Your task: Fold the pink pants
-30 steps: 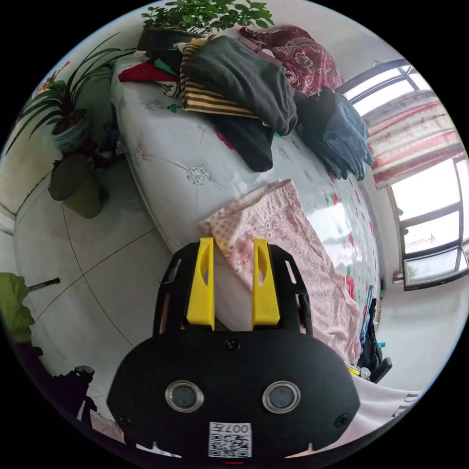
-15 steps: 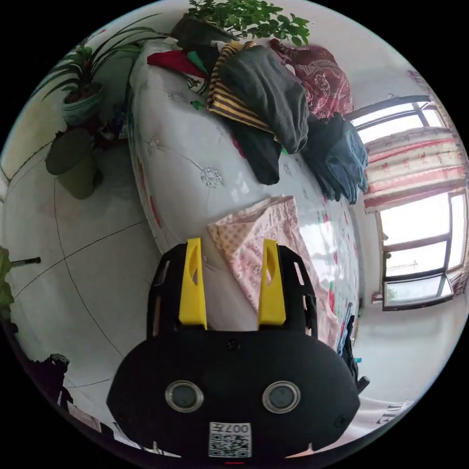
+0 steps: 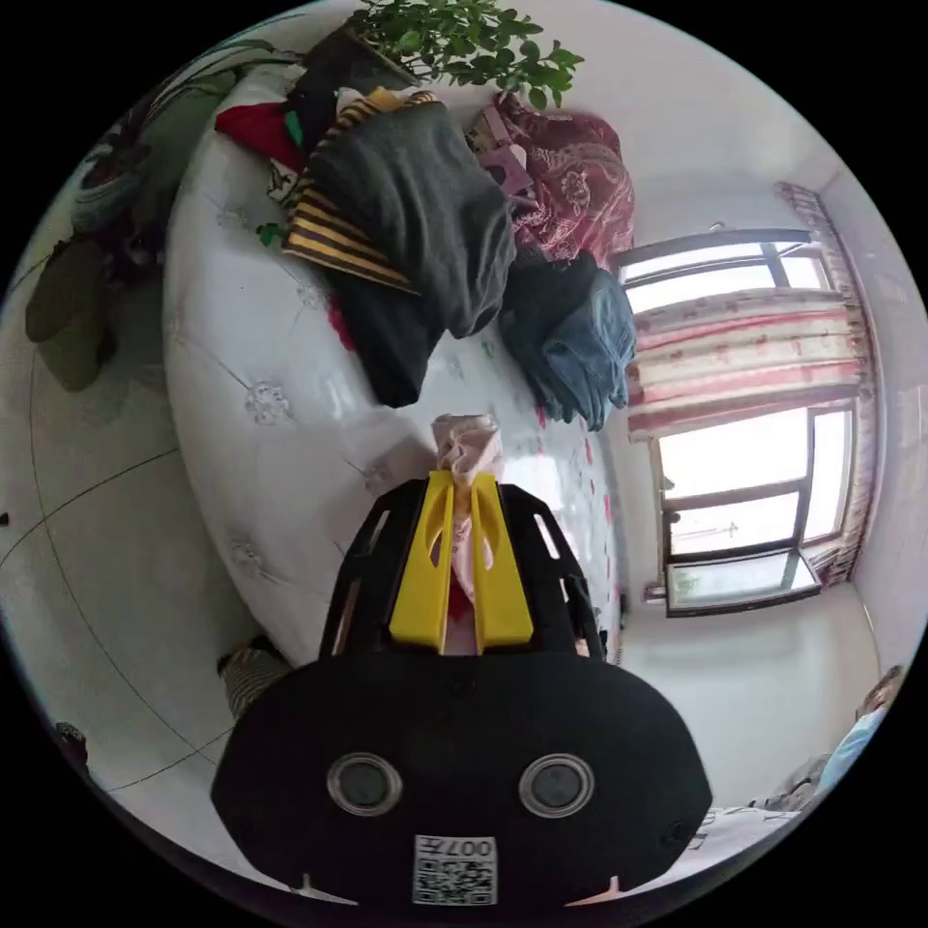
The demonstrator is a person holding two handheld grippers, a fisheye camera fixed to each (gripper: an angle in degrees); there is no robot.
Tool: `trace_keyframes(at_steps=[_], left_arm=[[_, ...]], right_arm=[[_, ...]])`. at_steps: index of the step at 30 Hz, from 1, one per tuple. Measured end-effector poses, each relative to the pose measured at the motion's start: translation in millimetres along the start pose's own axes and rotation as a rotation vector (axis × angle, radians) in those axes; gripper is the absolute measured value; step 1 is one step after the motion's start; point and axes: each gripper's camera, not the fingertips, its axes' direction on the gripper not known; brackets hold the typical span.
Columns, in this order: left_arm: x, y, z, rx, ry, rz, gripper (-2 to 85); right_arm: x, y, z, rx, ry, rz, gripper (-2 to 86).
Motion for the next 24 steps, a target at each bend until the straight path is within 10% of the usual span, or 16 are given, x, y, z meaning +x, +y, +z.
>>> trace_keyframes(at_steps=[8, 17, 24], left_arm=[[-98.1, 54.4, 14.1, 0.114, 0.266, -0.36, 0.7], [165.0, 96.2, 27.0, -0.063, 0.416, 0.621, 1.6], [268.6, 328.1, 223.4, -0.723, 0.336, 1.159, 2.5]], right_arm=[[5.6, 11.3, -13.7, -0.026, 0.013, 0.105, -0.3], [0.6, -2.3, -57.5, 0.06, 0.023, 0.139, -0.4], [19.3, 25.9, -97.2, 0.172, 0.027, 0.281, -0.3]])
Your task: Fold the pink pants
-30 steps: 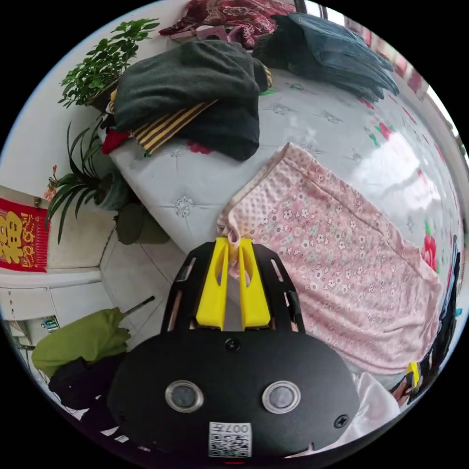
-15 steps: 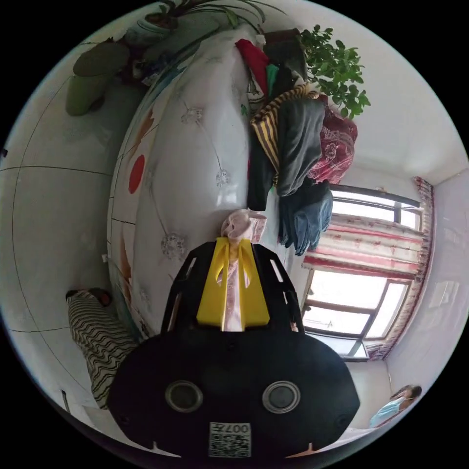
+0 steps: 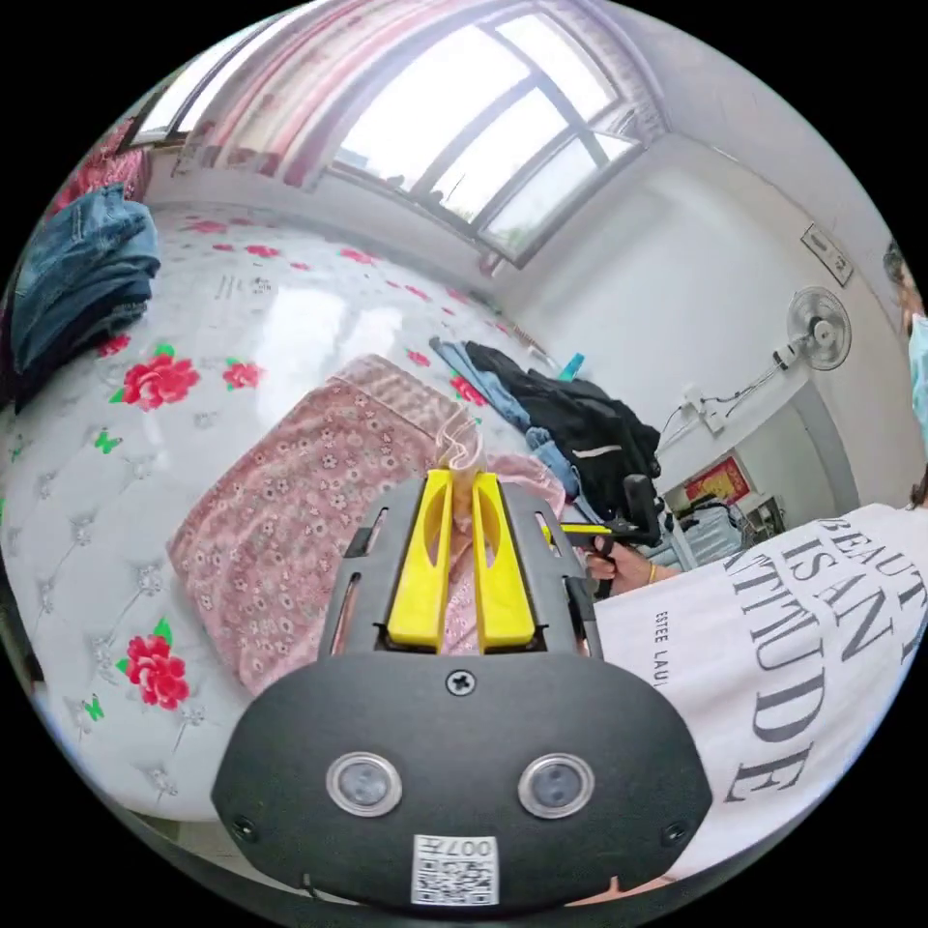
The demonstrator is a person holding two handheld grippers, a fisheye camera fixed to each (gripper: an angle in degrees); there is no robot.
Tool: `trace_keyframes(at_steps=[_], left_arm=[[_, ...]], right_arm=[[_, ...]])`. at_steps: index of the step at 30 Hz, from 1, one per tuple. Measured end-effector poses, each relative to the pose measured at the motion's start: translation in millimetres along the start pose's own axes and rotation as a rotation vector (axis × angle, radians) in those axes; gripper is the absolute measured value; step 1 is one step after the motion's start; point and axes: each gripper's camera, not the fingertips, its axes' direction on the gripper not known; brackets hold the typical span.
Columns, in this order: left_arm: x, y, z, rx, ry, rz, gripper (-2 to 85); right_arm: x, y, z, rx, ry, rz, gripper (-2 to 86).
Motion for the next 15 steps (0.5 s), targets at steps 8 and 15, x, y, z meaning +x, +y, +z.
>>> trace_keyframes(at_steps=[8, 15], left_arm=[[27.1, 19.1, 87.5, -0.064, -0.116, -0.016, 2.4], [37.7, -11.7, 48.1, 0.27, 0.051, -0.081, 2.1]], right_arm=[[6.5, 7.0, -43.9, 0.056, 0.006, 0.063, -0.3], [-3.0, -19.6, -51.9, 0.015, -0.019, 0.021, -0.1]])
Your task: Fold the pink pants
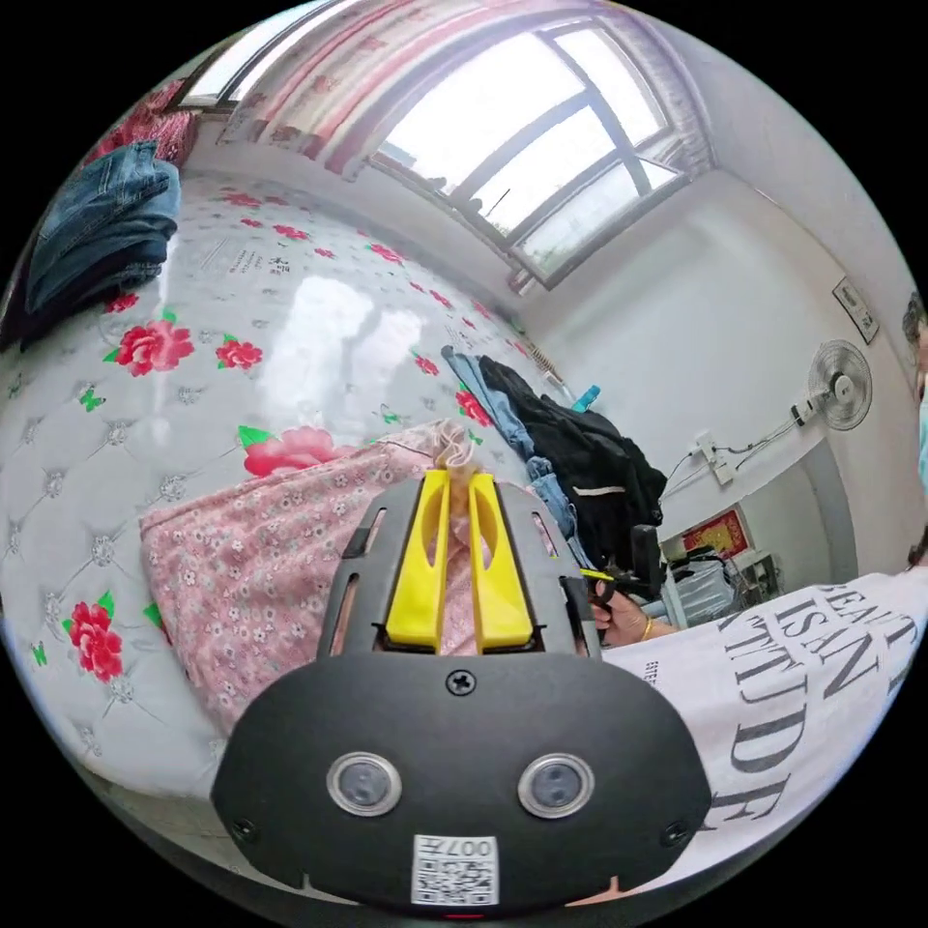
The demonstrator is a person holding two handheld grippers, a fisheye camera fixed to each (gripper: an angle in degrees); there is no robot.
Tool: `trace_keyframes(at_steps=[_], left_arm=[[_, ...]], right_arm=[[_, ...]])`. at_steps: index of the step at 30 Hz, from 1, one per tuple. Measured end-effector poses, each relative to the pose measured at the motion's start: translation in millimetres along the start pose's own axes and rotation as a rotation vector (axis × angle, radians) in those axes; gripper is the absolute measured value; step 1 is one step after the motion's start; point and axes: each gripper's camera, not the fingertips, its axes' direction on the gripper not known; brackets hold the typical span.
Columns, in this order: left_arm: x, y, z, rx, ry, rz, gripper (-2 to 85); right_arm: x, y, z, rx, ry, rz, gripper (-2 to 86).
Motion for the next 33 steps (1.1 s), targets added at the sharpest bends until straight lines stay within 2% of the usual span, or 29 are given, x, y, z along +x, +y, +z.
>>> trace_keyframes(at_steps=[4, 6, 9, 11, 14, 15, 16, 19, 25, 28, 33], left_arm=[[97.2, -40.5, 73.2, -0.072, 0.175, 0.289, 3.0], [132.3, -41.1, 119.8, -0.131, 0.271, 0.357, 3.7], [154.5, -31.3, 196.0, -0.31, 0.356, 0.373, 7.6], [146.6, -27.7, 215.5, -0.375, 0.387, 0.37, 10.4], [109.2, -25.9, 210.7, -0.379, 0.193, 0.426, 11.0], [88.2, -26.4, 207.6, -0.397, 0.066, 0.448, 10.8], [66.3, -27.0, 207.0, -0.437, -0.044, 0.477, 10.8], [17.3, -29.5, 219.5, -0.61, -0.193, 0.569, 10.7], [-16.8, -48.9, 268.8, -0.858, -0.161, 0.842, 12.1], [-21.2, -60.5, 303.3, -0.99, -0.095, 0.918, 13.1], [-36.8, -51.3, 361.4, -1.24, -0.12, 1.025, 13.0]], right_arm=[[-6.2, -8.6, -7.6, 0.014, 0.003, -0.02, 0.1], [-3.6, -5.0, -11.1, 0.031, -0.001, -0.001, 0.3], [9.7, 9.0, -11.7, 0.043, -0.031, 0.076, 1.3], [20.5, 21.7, -10.1, 0.048, -0.065, 0.14, 2.1], [32.1, 45.3, -6.1, 0.068, -0.099, 0.226, 3.2], [34.3, 52.4, -3.6, 0.072, -0.118, 0.254, 3.5], [35.5, 57.9, -0.8, 0.077, -0.132, 0.281, 3.7], [30.4, 64.4, 9.4, 0.082, -0.161, 0.306, 4.0], [-0.2, 52.9, 45.6, 0.051, -0.173, 0.267, 4.7], [-13.2, 48.5, 58.0, 0.083, -0.162, 0.273, 4.9], [-28.3, 50.4, 76.3, 0.139, -0.135, 0.316, 5.0]])
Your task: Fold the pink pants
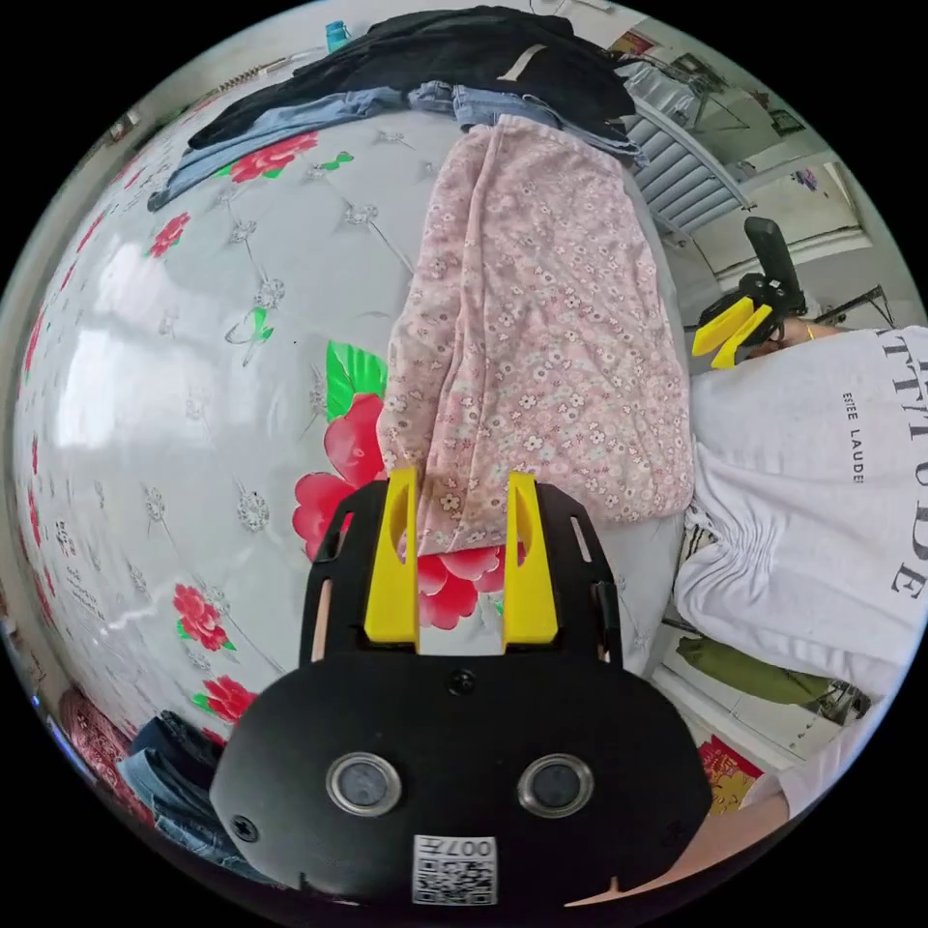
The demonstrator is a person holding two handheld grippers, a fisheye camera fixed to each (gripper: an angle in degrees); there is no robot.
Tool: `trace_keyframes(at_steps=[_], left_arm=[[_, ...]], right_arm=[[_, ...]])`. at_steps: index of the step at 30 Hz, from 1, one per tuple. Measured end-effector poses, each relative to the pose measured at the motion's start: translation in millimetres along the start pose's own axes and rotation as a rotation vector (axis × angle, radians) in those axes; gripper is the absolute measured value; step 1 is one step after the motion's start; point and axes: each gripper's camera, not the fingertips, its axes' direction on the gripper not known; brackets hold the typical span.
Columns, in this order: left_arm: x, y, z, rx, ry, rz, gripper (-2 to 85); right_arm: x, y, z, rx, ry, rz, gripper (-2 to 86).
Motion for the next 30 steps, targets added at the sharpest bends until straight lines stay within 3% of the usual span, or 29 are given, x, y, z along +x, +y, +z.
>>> trace_keyframes(at_steps=[8, 12, 16, 19, 22, 25, 30], left_arm=[[-1.9, 7.4, 1.1, 0.019, -0.143, 0.085, 0.9], [16.6, 65.3, 8.8, 0.019, -0.262, -0.053, -0.4], [41.2, 171.1, 26.7, 0.172, 0.013, -0.605, -0.5], [114.4, 205.8, 46.4, 0.249, 0.103, -0.84, -0.1], [170.8, 215.5, 50.5, 0.391, 0.142, -1.012, 1.1], [185.7, 211.2, 55.8, 0.471, 0.292, -0.962, 3.7], [190.1, 225.3, 44.8, 0.509, 0.335, -0.875, 7.0]], right_arm=[[6.8, -0.1, 32.2, 0.066, 0.16, 0.122, 5.1], [8.9, -59.8, 47.9, 0.071, 0.225, 0.055, 4.7], [-1.5, -156.2, 103.7, -0.117, 0.235, -0.093, 4.0], [-29.2, -184.6, 133.7, -0.186, 0.347, -0.195, 4.1], [-48.9, -168.4, 123.1, -0.123, 0.334, -0.252, 4.2], [-46.8, -122.6, 97.6, -0.104, 0.213, -0.257, 4.4], [-22.3, -31.5, 80.5, -0.196, 0.151, -0.202, 5.2]])
